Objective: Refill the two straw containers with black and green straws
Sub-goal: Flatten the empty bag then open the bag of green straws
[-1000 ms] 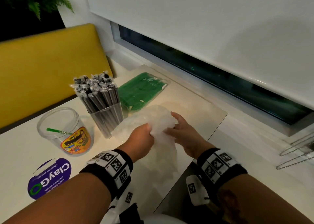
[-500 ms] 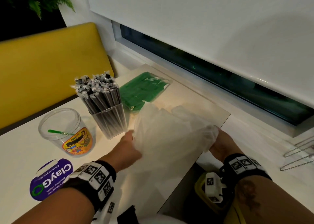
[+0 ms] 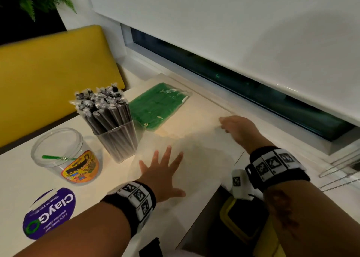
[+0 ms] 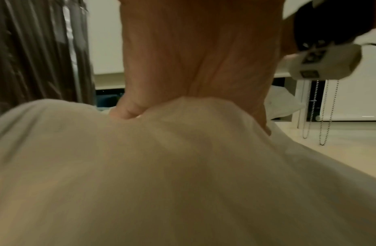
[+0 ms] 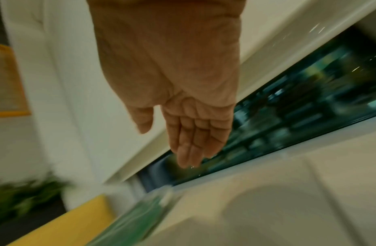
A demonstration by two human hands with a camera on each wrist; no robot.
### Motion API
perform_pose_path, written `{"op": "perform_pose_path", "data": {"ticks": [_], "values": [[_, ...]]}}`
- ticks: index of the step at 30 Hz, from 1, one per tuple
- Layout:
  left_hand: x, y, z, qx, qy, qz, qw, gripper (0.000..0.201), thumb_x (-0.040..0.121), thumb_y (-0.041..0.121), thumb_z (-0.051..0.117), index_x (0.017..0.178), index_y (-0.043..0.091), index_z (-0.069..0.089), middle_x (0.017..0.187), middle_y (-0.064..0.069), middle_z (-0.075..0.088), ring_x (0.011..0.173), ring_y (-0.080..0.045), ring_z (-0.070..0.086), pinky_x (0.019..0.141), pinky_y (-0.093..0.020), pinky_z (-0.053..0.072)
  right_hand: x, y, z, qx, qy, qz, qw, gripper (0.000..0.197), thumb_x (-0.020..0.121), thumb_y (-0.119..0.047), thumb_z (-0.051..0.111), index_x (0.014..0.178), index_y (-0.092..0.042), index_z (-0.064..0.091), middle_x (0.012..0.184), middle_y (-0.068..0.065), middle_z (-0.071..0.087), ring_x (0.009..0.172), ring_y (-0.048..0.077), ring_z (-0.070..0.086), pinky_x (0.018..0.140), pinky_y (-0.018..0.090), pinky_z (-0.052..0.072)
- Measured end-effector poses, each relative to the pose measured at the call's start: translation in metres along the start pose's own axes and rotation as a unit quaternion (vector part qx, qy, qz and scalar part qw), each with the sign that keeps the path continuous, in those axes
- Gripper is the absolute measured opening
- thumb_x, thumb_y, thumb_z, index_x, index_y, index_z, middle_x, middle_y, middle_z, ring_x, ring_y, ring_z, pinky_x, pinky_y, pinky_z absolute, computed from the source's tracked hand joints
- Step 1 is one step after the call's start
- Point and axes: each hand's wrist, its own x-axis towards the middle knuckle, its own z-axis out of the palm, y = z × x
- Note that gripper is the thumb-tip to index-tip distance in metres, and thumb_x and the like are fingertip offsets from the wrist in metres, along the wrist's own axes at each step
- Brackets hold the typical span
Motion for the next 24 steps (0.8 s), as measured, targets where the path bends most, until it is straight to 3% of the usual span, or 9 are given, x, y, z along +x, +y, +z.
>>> {"op": "perform_pose_path", "data": {"ticks": [3, 6, 8, 10, 13, 16, 19, 21, 24], "values": [[0.002, 0.012, 0.005, -0.012, -0.030, 0.010, 0.999, 0.109, 0.072, 0.082, 0.055, 0.142, 0.058, -0.026, 0.152, 0.008, -0.046, 0.147, -0.039, -0.026, 0.111, -0.077, -0.002, 0.002, -0.043, 0.044, -0.065, -0.172, -0.036, 0.982, 0.078, 0.087, -0.066, 0.053, 0.146, -0.017, 0.037, 0.143, 0.005, 0.050, 0.129, 0.025, 0.048, 0.107, 0.041, 0.039], [0.004, 0.011, 0.007, -0.022, -0.050, -0.006, 0.998, 0.102, 0.073, 0.085, 0.049, 0.142, 0.061, -0.023, 0.153, 0.007, -0.045, 0.147, -0.040, -0.025, 0.111, -0.076, -0.001, 0.000, -0.047, 0.084, -0.195, -0.197, -0.102, 0.955, 0.052, 0.091, -0.042, 0.061, 0.131, -0.010, 0.054, 0.129, 0.012, 0.059, 0.119, 0.030, 0.056, 0.099, 0.038, 0.046], [0.000, -0.003, 0.012, -0.015, -0.069, -0.028, 0.997, 0.096, 0.075, 0.086, 0.044, 0.143, 0.061, -0.019, 0.157, 0.005, -0.038, 0.149, -0.039, -0.022, 0.111, -0.075, 0.000, 0.009, -0.032, 0.085, -0.137, -0.125, -0.097, 0.978, 0.027, 0.095, -0.026, 0.056, 0.110, -0.007, 0.067, 0.115, 0.014, 0.066, 0.110, 0.032, 0.059, 0.093, 0.035, 0.046], [-0.004, -0.015, 0.016, 0.001, -0.090, -0.040, 0.995, 0.093, 0.078, 0.086, 0.039, 0.146, 0.057, -0.016, 0.160, 0.005, -0.032, 0.149, -0.037, -0.022, 0.112, -0.073, -0.001, 0.020, -0.011, 0.070, 0.056, 0.025, 0.003, 0.998, 0.019, 0.094, -0.014, 0.053, 0.099, -0.010, 0.071, 0.104, 0.012, 0.069, 0.102, 0.032, 0.061, 0.091, 0.035, 0.049], [-0.006, -0.019, 0.011, -0.033, -0.078, -0.042, 0.996, 0.086, 0.083, 0.083, 0.031, 0.151, 0.051, -0.010, 0.165, 0.003, -0.019, 0.152, -0.036, -0.010, 0.117, -0.066, 0.005, 0.025, 0.011, 0.048, 0.259, 0.157, 0.109, 0.947, 0.020, 0.092, -0.015, 0.052, 0.102, -0.021, 0.069, 0.103, 0.001, 0.066, 0.103, 0.029, 0.061, 0.095, 0.044, 0.051], [-0.008, -0.019, 0.001, -0.156, 0.135, -0.045, 0.978, 0.085, 0.090, 0.060, 0.055, 0.157, 0.032, 0.012, 0.158, -0.009, 0.030, 0.141, -0.030, 0.035, 0.114, -0.043, 0.031, 0.017, 0.019, 0.036, 0.304, 0.037, 0.158, 0.939, 0.060, 0.089, -0.051, 0.060, 0.138, -0.019, 0.047, 0.136, 0.007, 0.053, 0.123, 0.031, 0.052, 0.105, 0.049, 0.044], [-0.015, -0.024, 0.004, -0.245, 0.282, -0.132, 0.918, 0.098, 0.075, 0.037, 0.082, 0.152, 0.010, 0.028, 0.150, -0.013, 0.038, 0.136, -0.032, 0.037, 0.112, -0.037, 0.033, 0.009, 0.037, 0.024, 0.132, -0.127, 0.184, 0.966, 0.099, 0.073, -0.068, 0.069, 0.147, -0.013, 0.033, 0.149, 0.013, 0.042, 0.128, 0.032, 0.047, 0.104, 0.042, 0.040], [-0.018, -0.023, 0.010, -0.293, 0.242, -0.212, 0.900, 0.115, 0.068, 0.040, 0.087, 0.154, 0.007, 0.019, 0.154, -0.015, 0.028, 0.140, -0.034, 0.029, 0.115, -0.040, 0.031, 0.004, 0.047, 0.024, -0.011, -0.176, 0.172, 0.969, 0.073, 0.080, -0.053, 0.073, 0.131, -0.005, 0.053, 0.135, 0.015, 0.055, 0.109, 0.027, 0.055, 0.089, 0.033, 0.044], [-0.012, -0.018, 0.012, -0.391, 0.194, -0.311, 0.845, 0.127, 0.062, 0.044, 0.090, 0.155, 0.009, 0.011, 0.157, -0.015, 0.024, 0.142, -0.037, 0.028, 0.115, -0.049, 0.034, 0.001, 0.047, 0.034, 0.030, -0.129, 0.138, 0.982, 0.035, 0.088, -0.025, 0.070, 0.113, -0.002, 0.065, 0.118, 0.018, 0.064, 0.106, 0.031, 0.060, 0.091, 0.037, 0.050]]}}
